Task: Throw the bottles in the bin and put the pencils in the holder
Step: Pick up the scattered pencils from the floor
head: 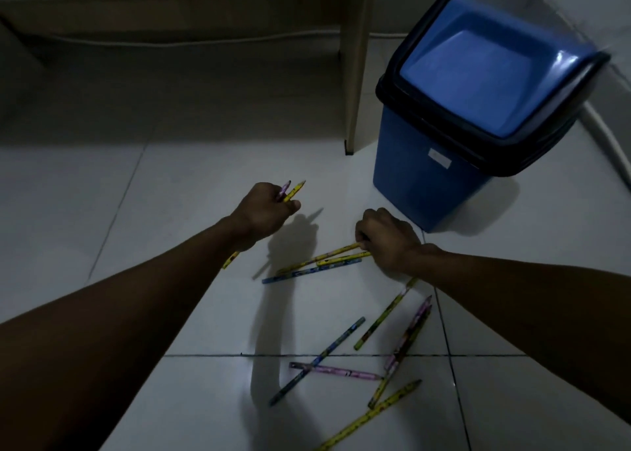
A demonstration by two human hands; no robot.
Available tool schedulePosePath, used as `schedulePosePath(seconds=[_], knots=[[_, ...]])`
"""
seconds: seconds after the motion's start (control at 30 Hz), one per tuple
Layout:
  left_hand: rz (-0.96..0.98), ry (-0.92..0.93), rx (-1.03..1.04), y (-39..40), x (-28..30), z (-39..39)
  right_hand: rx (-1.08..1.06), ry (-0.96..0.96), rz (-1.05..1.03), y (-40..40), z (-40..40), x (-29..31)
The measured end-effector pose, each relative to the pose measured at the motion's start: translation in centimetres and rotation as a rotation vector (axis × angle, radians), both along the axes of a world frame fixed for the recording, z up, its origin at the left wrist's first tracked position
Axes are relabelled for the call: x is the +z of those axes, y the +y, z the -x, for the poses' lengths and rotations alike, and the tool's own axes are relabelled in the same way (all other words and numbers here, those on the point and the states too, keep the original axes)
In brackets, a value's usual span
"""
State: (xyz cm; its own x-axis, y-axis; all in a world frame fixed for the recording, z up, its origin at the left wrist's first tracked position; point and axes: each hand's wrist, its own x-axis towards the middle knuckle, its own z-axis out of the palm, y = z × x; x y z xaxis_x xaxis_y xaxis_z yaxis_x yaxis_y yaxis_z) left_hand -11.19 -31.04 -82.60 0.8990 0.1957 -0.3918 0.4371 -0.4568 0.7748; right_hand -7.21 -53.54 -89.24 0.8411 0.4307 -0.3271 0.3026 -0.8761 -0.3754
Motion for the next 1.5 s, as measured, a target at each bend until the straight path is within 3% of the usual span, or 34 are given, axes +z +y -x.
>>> schedulePosePath(seconds=[0.13, 0.27, 0.37, 0.53, 0.63, 0.73, 0.83, 1.0, 1.17, 1.33, 1.4, 1.5], knots=[[0.086, -0.032, 0.197, -0.5, 0.2, -0.3, -0.102, 0.039, -0.1, -0.2, -0.8, 0.8], [0.434, 0.016, 0.592, -0.2, 0.8, -0.1, -0.399, 0.221, -0.545, 0.7, -0.9, 2.9], [0.697, 0.045, 0.621, -0.1, 0.9, 0.4, -0.47, 0.443, -0.735, 1.3, 0.4, 4.9], [0.912, -0.037, 0.659, -1.4, 1.7, 0.9, -0.402, 0.578, -0.743, 1.1, 1.8, 6.1], [0.746, -0.085, 0.675, -2.4, 2.0, 1.1, -0.385, 0.631, -0.704, 0.9, 2.5, 6.3], [0.16, -0.271, 0.509, -3.5, 1.9, 1.6, -0.344, 0.582, -0.653, 0.6, 3.1, 6.7], [-0.37, -0.436, 0.099, -5.0, 2.9, 2.6, -0.327, 0.522, -0.651, 0.4, 3.4, 7.4], [-0.607, -0.196, -0.343, -7.0, 5.4, 2.8, -0.34, 0.559, -0.726, -0.2, 3.2, 8.9], [-0.53, -0.05, -0.425, -7.5, 6.1, 2.9, -0.457, 0.662, -0.801, -0.5, 3.3, 9.0], [-0.343, -0.024, -0.265, -6.7, 4.8, 2.9, -0.6, 0.719, -0.828, -0.8, 2.8, 8.1], [-0.265, -0.033, -0.173, -5.8, 3.9, 3.3, -0.611, 0.612, -0.782, -1.5, 2.3, 7.2], [-0.004, -0.024, 0.064, -4.3, 2.8, 4.0, -0.342, 0.224, -0.332, -3.2, 1.6, 5.1]])
